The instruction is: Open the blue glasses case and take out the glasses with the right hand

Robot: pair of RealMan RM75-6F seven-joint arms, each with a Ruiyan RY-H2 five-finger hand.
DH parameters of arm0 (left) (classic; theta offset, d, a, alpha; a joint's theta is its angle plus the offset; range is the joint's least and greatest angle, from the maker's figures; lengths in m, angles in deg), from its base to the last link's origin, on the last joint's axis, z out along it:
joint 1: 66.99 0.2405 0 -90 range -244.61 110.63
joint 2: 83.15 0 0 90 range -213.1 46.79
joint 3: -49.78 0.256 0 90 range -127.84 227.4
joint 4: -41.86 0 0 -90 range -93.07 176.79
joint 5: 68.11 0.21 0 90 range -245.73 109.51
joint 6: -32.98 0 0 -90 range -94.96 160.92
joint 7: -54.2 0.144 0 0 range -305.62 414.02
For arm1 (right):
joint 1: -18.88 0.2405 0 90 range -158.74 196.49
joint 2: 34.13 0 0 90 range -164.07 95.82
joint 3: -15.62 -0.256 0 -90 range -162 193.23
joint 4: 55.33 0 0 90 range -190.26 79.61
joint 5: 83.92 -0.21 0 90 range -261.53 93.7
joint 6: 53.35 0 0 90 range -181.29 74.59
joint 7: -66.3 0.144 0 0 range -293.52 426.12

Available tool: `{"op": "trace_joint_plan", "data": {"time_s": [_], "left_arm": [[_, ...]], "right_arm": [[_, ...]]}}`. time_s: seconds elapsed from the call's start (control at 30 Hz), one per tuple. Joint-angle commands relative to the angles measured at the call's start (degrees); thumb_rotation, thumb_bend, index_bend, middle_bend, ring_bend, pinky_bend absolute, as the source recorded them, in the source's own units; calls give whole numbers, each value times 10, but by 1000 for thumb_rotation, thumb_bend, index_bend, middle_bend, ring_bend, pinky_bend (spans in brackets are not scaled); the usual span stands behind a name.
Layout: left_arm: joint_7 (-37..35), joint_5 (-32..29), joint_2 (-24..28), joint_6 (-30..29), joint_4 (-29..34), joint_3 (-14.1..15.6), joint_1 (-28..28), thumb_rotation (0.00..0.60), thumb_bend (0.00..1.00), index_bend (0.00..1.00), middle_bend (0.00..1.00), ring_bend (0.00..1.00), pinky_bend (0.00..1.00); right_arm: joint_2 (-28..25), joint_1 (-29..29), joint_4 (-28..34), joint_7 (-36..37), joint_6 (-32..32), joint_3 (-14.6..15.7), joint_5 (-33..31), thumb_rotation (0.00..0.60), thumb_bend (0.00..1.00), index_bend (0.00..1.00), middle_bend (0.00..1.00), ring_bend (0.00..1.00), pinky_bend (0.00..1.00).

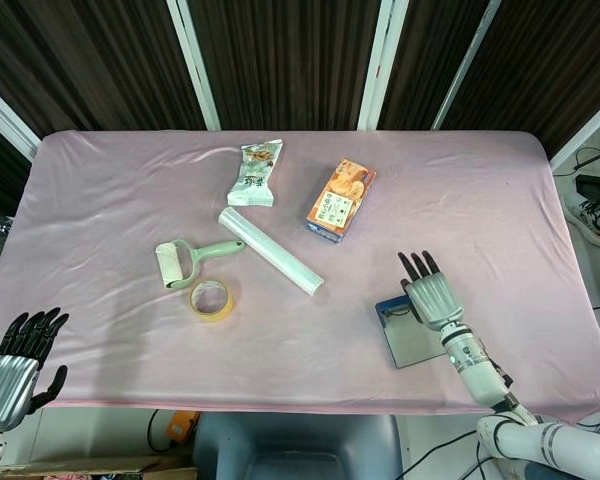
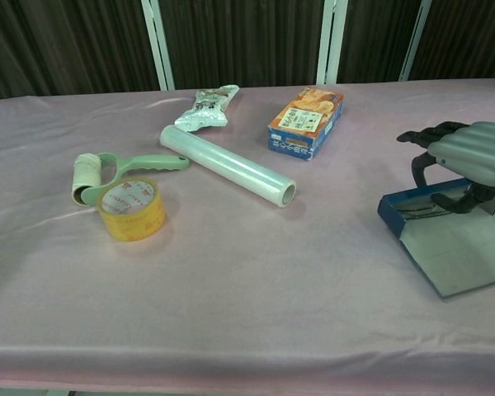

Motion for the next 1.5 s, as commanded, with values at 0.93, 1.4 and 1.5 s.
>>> {"op": "trace_joint_plan", "data": {"time_s": [0.93,1.4,1.5], "left_arm": [[-9,5,2,-4,-3,2,1,600,431,0,42,54,51],[-9,7,3,-4,-2,2,0,600,431,0,41,54,51],[-10,7,3,-3,-2,2,0,600,431,0,41,54,51]], "right_arm": [[51,-22,-45,-102,85,0,52,600,596,590,36,0,0],[43,-30,-37,-125,106,-2,65,600,595,587,36,0,0],[46,-30,-40,-128,104,-2,66,600,596,586,36,0,0]]}}
